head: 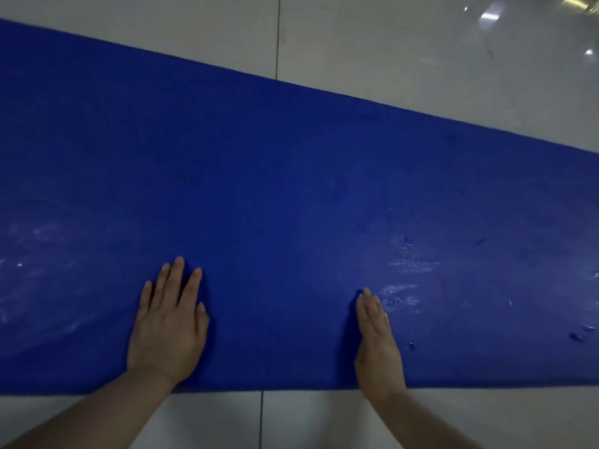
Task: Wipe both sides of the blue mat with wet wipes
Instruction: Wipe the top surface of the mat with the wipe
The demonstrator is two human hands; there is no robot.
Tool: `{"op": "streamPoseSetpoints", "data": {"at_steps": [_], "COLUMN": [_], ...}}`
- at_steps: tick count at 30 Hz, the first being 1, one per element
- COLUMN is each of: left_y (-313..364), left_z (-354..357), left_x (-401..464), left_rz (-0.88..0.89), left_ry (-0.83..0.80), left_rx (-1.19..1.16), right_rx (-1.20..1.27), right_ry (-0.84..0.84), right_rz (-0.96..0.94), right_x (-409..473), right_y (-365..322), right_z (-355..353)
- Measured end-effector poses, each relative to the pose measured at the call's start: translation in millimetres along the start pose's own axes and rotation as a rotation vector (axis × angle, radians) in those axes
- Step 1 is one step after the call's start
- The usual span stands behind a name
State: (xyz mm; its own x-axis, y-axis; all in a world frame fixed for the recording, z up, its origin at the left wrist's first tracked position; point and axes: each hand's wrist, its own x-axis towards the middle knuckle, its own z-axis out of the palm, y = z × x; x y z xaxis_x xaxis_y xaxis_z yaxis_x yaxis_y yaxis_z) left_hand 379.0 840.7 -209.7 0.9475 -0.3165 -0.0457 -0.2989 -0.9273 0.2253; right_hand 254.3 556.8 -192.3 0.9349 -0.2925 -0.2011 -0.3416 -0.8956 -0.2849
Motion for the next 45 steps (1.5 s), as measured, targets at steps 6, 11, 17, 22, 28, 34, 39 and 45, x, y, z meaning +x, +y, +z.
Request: {"op": "streamPoseSetpoints", "data": {"at_steps": [6,11,17,22,28,34,39,45], "left_y": [1,2,2,2,5,3,4,5], "left_z": [-1,-2,-2,-3,-3,-4,-5,-5], "left_x": [0,0,-1,1,0,0,1,1], "left_rz": [-0.01,-0.018,-0.013,-0.023,-0.025,-0.024,-0.017,-0.008], "left_ry": [-0.013,-0.015,-0.021,-0.039,-0.038,-0.043,-0.035,-0.048], "left_rx": [-0.003,-0.037,-0.023,-0.017,-0.007,-0.008,-0.018,-0.008], "right_rx": [0.028,-0.163,-0.318,-0.199,-0.16,-0.125,-0.137,-0.18], "right_ry": [0.026,0.156,-0.084,-0.02,0.144,0.054,0.191,0.121], "right_rz": [-0.256,-0.2,-0.236,-0.4,0.084,-0.343,-0.063,-0.303], "right_x": [-3,6,8,15,15,39,60,57], "right_y": [-65,-25,-38,-67,1,-78,-20,-72], "right_z": [30,22,11,20,1,15,-4,7]}}
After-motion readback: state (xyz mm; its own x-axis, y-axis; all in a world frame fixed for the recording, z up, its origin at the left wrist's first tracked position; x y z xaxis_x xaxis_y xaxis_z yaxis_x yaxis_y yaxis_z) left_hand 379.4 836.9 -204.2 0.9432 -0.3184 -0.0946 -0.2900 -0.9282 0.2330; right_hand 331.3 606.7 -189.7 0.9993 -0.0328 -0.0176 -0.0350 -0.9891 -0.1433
